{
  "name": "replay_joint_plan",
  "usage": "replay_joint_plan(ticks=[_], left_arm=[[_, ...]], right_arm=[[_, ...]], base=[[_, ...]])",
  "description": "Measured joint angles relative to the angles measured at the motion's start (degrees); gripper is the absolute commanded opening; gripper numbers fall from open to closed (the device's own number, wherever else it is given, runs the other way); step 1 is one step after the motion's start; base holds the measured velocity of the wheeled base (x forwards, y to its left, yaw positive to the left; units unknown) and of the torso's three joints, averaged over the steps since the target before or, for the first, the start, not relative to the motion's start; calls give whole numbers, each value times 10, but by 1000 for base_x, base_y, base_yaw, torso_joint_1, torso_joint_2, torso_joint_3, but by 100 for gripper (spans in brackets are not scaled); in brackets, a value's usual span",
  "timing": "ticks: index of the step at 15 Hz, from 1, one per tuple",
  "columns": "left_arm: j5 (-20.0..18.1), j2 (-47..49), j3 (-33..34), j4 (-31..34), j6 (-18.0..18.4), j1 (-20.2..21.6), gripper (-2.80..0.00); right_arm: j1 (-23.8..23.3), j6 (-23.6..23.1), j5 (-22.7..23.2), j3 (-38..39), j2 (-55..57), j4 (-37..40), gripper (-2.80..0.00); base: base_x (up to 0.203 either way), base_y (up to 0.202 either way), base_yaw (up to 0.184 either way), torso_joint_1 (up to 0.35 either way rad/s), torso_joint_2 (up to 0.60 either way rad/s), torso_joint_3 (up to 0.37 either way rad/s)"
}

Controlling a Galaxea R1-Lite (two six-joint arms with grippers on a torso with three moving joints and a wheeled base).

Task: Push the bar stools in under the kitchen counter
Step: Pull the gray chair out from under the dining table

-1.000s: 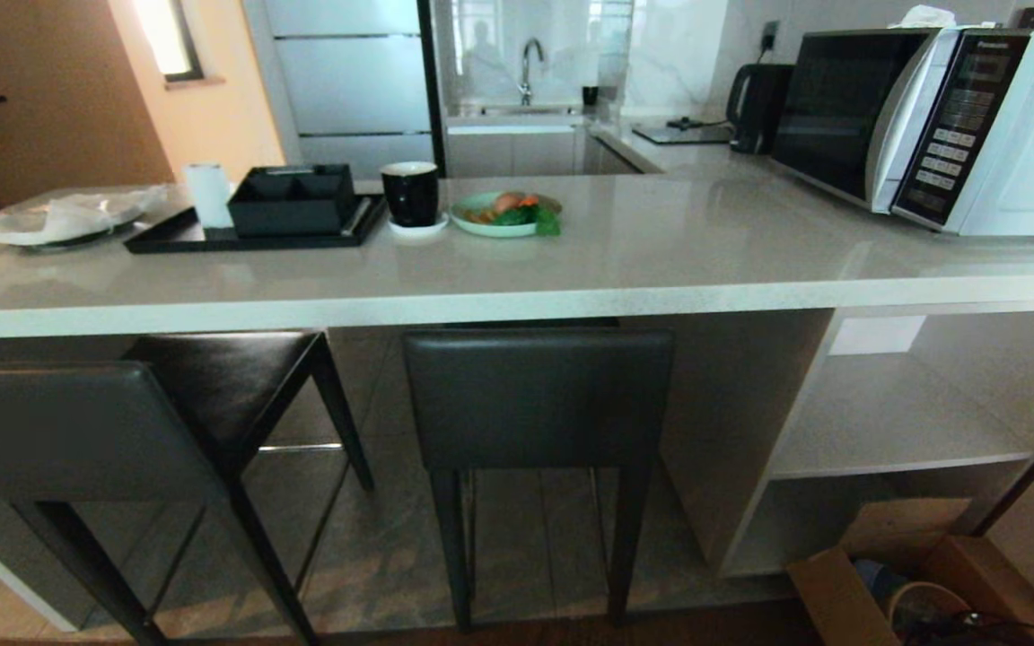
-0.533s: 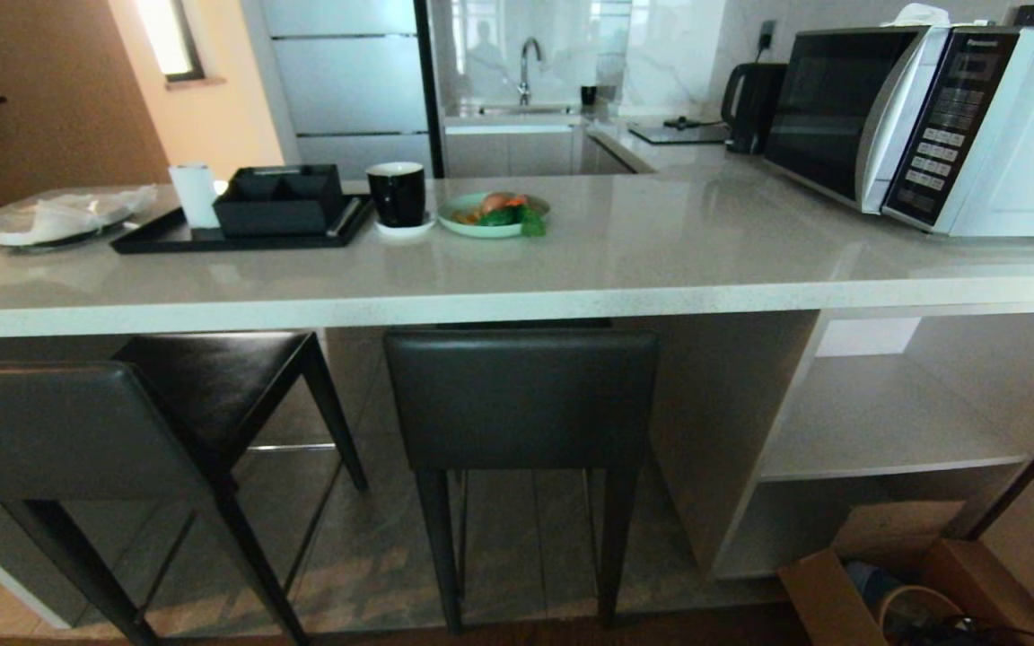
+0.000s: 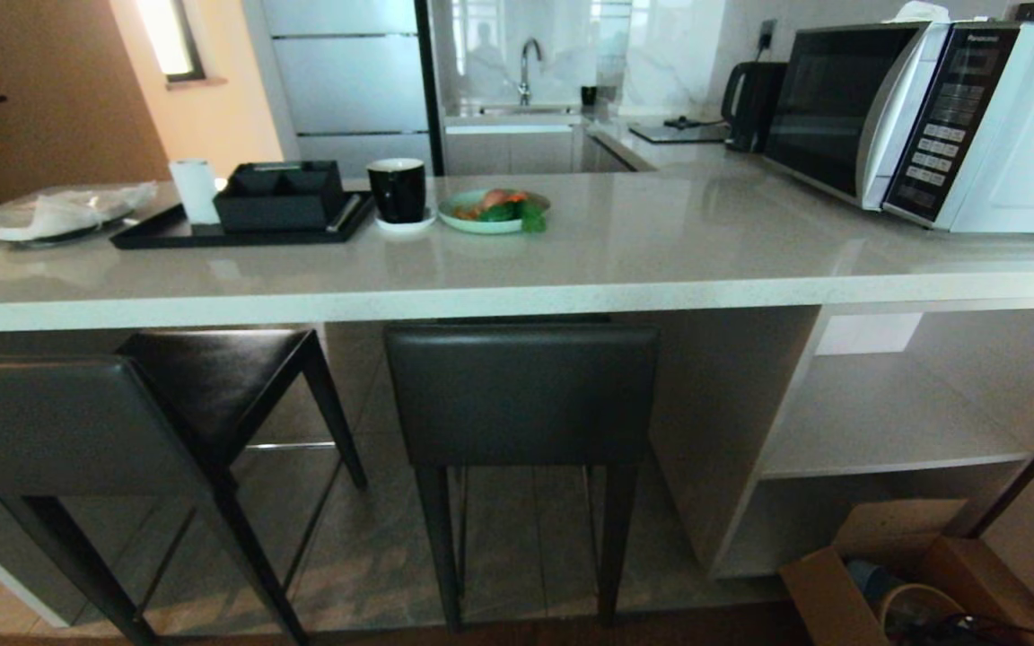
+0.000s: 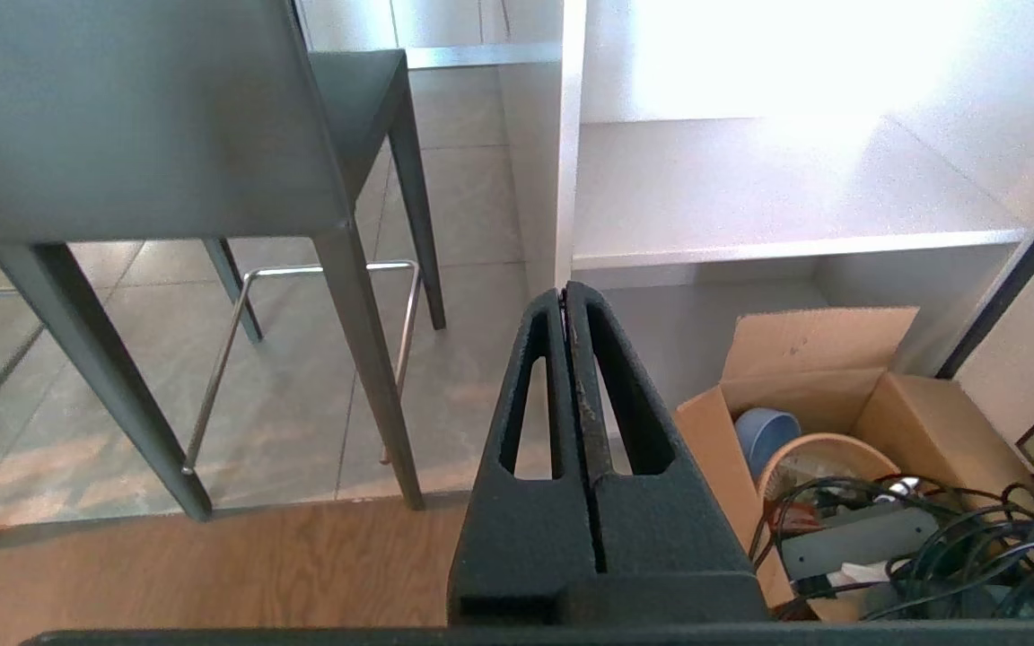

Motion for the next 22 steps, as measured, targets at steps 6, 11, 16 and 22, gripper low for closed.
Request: replay_joint_plan(ticks=[6, 11, 16, 22], left_arm=[[0, 0, 0, 1, 0, 0, -280], [0, 0, 0, 0, 0, 0, -280], [0, 0, 0, 0, 0, 0, -280], [0, 0, 0, 0, 0, 0, -280]], right_arm=[[0, 0, 0, 0, 0, 0, -280], [0, 0, 0, 0, 0, -1, -280], [0, 0, 0, 0, 0, 0, -280], [0, 0, 0, 0, 0, 0, -280]], base=[[0, 0, 0, -160, 445, 279], [0, 0, 0, -129, 444, 310], [0, 0, 0, -24, 103, 80], [151, 0, 0, 0, 3, 6]])
